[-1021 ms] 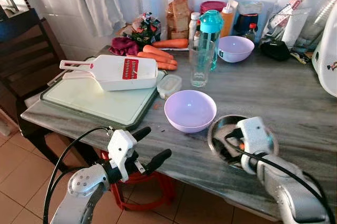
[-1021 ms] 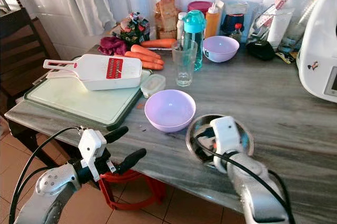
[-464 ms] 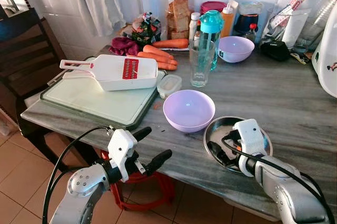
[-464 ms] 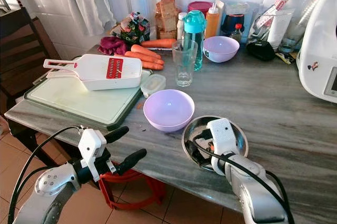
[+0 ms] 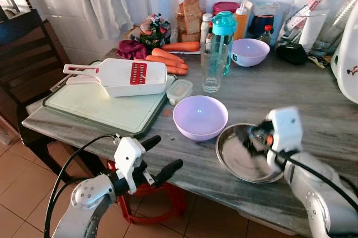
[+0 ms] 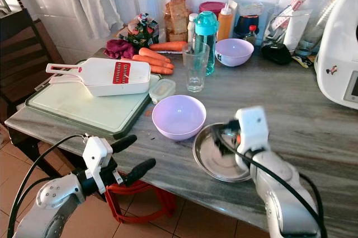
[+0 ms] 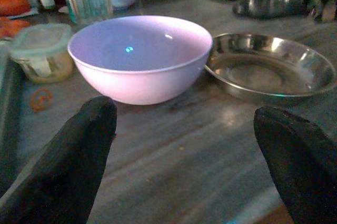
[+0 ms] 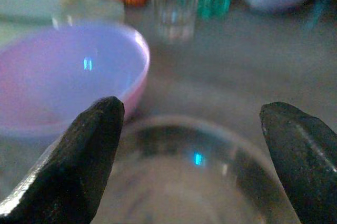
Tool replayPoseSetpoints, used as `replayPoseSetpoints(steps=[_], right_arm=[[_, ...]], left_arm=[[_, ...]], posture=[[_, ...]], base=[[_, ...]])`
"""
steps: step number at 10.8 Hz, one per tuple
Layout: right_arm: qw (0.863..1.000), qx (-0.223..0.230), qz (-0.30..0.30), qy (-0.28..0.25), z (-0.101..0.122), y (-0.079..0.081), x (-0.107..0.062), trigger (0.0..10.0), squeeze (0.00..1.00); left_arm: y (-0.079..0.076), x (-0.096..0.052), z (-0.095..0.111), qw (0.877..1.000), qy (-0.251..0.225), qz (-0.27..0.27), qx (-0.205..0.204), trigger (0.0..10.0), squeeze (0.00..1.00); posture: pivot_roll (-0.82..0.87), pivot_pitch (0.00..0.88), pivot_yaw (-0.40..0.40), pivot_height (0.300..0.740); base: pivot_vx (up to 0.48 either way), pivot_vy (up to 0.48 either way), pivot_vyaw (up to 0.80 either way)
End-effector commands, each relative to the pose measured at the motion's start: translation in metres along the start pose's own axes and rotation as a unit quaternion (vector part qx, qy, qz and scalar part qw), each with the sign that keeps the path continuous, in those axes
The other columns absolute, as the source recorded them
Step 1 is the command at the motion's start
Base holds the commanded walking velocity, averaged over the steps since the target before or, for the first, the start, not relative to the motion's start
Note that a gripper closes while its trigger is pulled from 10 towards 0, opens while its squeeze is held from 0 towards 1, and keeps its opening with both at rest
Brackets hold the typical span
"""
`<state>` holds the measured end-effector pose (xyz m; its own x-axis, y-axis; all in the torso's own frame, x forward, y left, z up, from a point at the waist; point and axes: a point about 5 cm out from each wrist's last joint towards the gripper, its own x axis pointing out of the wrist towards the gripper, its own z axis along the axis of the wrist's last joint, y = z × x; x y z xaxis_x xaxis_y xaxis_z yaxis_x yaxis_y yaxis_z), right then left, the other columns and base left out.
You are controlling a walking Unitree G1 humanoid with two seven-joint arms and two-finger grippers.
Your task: Setting the table
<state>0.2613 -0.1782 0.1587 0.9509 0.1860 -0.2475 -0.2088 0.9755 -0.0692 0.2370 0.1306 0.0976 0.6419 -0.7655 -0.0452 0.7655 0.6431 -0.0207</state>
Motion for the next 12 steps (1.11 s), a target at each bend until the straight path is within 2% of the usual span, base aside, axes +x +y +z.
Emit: replayPoseSetpoints(steps=[1,2,4,5,6,7,8,10,12], right_arm=[[0.999,-0.012,-0.011,-0.047,0.014,0.002,-0.001,10.0,0.55],[0.998,-0.005,-0.023,-0.066,0.017,0.003,-0.001,10.0,0.0],[0.991,0.001,-0.055,-0.12,0.02,0.009,-0.006,10.0,0.0],[0.984,-0.009,-0.089,-0.156,0.021,0.009,-0.009,10.0,0.0],[0.979,-0.013,-0.112,-0.17,0.017,0.005,-0.013,10.0,0.0],[0.979,-0.009,-0.127,-0.16,0.007,-0.001,-0.014,10.0,0.0],[0.979,-0.016,-0.132,-0.153,0.002,-0.002,-0.013,10.0,0.0],[0.98,-0.019,-0.135,-0.147,-0.009,-0.005,-0.009,10.0,0.0],[0.977,-0.014,-0.147,-0.151,-0.011,-0.009,-0.007,10.0,0.0]], left_arm=[[0.007,-0.001,0.003,1.0,0.002,0.017,0.017,10.0,0.0],[0.008,-0.001,0.002,0.999,0.005,0.028,0.022,10.0,0.0],[0.017,-0.003,0.007,0.992,-0.03,0.114,0.039,10.0,0.0],[0.028,-0.006,0.007,0.983,-0.044,0.173,0.04,10.0,0.0],[0.036,-0.008,0.005,0.973,-0.038,0.22,0.05,10.0,0.0],[0.044,-0.008,-0.001,0.958,-0.023,0.278,0.063,10.0,0.0],[0.046,-0.008,-0.003,0.954,-0.018,0.294,0.063,10.0,0.0],[0.052,-0.002,-0.005,0.935,-0.005,0.344,0.086,10.0,0.0],[0.053,0.006,-0.002,0.933,-0.01,0.347,0.098,10.0,0.0]], posture=[[-0.03,0.0,0.086,0.74],[-0.03,0.0,0.088,0.74],[-0.02,0.0,0.085,0.74],[-0.01,0.0,0.084,0.74],[-0.01,0.0,0.081,0.74],[-0.01,0.0,0.081,0.74],[-0.01,0.0,0.084,0.74],[-0.02,0.0,0.091,0.74],[-0.02,0.0,0.095,0.74]], base=[[0.0,0.0,0.0],[0.0,0.0,0.0],[0.0,0.0,0.0],[0.0,0.0,0.0],[0.0,0.0,0.0],[0.0,0.0,0.0],[0.0,0.0,0.0],[0.0,0.0,0.0],[0.0,0.0,-0.48]])
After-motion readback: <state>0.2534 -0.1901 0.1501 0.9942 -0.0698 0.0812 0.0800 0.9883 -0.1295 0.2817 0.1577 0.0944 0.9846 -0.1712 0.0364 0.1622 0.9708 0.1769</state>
